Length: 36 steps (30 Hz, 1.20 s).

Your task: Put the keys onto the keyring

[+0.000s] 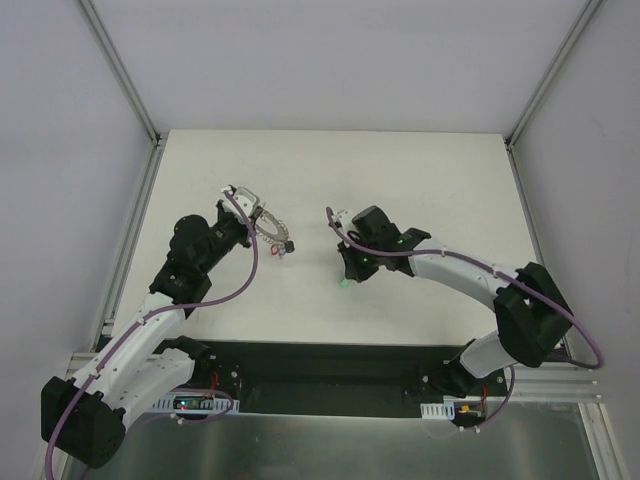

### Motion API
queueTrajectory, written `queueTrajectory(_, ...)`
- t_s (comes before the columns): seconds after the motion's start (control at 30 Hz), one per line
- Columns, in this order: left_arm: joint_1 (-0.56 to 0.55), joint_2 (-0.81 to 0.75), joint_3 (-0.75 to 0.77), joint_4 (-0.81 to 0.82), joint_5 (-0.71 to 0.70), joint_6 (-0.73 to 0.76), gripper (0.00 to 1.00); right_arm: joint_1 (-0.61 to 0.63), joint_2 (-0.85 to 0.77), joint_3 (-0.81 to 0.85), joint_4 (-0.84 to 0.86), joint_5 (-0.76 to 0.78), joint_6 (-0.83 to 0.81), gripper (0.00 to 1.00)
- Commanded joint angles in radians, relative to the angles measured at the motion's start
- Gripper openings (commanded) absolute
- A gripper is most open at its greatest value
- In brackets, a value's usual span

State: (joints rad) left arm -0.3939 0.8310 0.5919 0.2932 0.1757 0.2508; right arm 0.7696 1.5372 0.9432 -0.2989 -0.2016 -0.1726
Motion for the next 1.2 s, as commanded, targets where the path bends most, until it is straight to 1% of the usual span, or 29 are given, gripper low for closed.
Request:
queueTrajectory(0.0, -0.01, 0.002, 0.034, 0.066, 0.087, 0.005, 0.0, -0.012, -0.155, 0.147, -0.037, 0.066, -0.158, 0.01)
queueTrajectory(0.07, -0.01, 0.002, 0.039, 0.064, 0.113, 0.007, 0.0, -0.024, -0.187, 0.201, -0.025, 0.067, -0.229, 0.01)
queueTrajectory(0.13, -0.01, -0.001, 0.042, 0.06, 0.134, 0.004, 0.0, -0.032, -0.234, 0.227, 0.03, 0.071, -0.275, 0.01)
queueTrajectory(0.3, -0.01, -0.01, 0.051, 0.049, 0.165, 0.005, 0.0, -0.041, -0.284, 0.299, 0.211, 0.059, -0.436, 0.01)
queueTrajectory(0.37, -0.01, -0.01, 0.059, 0.038, 0.176, 0.007, 0.0, -0.047, -0.254, 0.356, 0.213, 0.038, -0.482, 0.01)
queueTrajectory(0.4, -0.01, -0.009, 0.06, 0.037, 0.18, 0.005, 0.0, -0.05, -0.232, 0.403, 0.132, 0.042, -0.507, 0.01)
queueTrajectory(0.43, -0.01, -0.009, 0.062, 0.037, 0.189, 0.008, 0.0, -0.05, -0.21, 0.489, 0.113, 0.092, -0.521, 0.01)
queueTrajectory(0.5, -0.01, -0.012, 0.062, 0.032, 0.199, 0.01, 0.0, -0.061, -0.186, 0.52, 0.142, 0.183, -0.533, 0.01)
queueTrajectory(0.53, -0.01, -0.009, 0.065, 0.029, 0.214, 0.013, 0.0, -0.075, -0.192, 0.497, 0.18, 0.182, -0.547, 0.01)
queueTrajectory(0.57, -0.01, -0.01, 0.066, 0.024, 0.225, 0.015, 0.0, -0.082, -0.212, 0.484, 0.219, 0.157, -0.553, 0.01)
queueTrajectory(0.6, -0.01, -0.006, 0.068, 0.021, 0.229, 0.016, 0.0, -0.09, -0.216, 0.479, 0.248, 0.039, -0.565, 0.01)
queueTrajectory(0.63, -0.01, -0.004, 0.072, 0.017, 0.235, 0.019, 0.0, -0.105, -0.221, 0.483, 0.251, -0.01, -0.582, 0.01)
queueTrajectory(0.67, -0.01, -0.004, 0.072, 0.015, 0.257, 0.022, 0.0, -0.107, -0.229, 0.45, 0.28, -0.028, -0.578, 0.01)
queueTrajectory(0.7, -0.01, 0.0, 0.072, 0.014, 0.268, 0.028, 0.0, -0.107, -0.25, 0.425, 0.362, -0.069, -0.577, 0.01)
queueTrajectory(0.73, -0.01, 0.003, 0.074, 0.012, 0.281, 0.028, 0.0, -0.124, -0.256, 0.402, 0.385, -0.114, -0.577, 0.01)
queueTrajectory(0.77, -0.01, 0.006, 0.075, 0.011, 0.294, 0.028, 0.0, -0.134, -0.256, 0.398, 0.382, -0.175, -0.576, 0.01)
queueTrajectory(0.8, -0.01, 0.013, 0.077, 0.011, 0.327, 0.031, 0.0, -0.145, -0.259, 0.39, 0.373, -0.287, -0.571, 0.01)
queueTrajectory(0.87, -0.01, 0.02, 0.078, 0.011, 0.358, 0.03, 0.0, -0.176, -0.265, 0.367, 0.386, -0.411, -0.568, 0.01)
queueTrajectory(0.9, -0.01, 0.022, 0.077, 0.011, 0.407, 0.036, 0.0, -0.184, -0.264, 0.356, 0.386, -0.506, -0.568, 0.01)
queueTrajectory(1.0, -0.01, 0.026, 0.072, 0.018, 0.496, 0.054, 0.0, -0.204, -0.273, 0.323, 0.386, -0.635, -0.602, 0.01)
queueTrajectory(1.17, -0.01, 0.036, 0.057, 0.032, 0.584, 0.076, 0.0, -0.208, -0.31, 0.23, 0.386, -0.734, -0.673, 0.01)
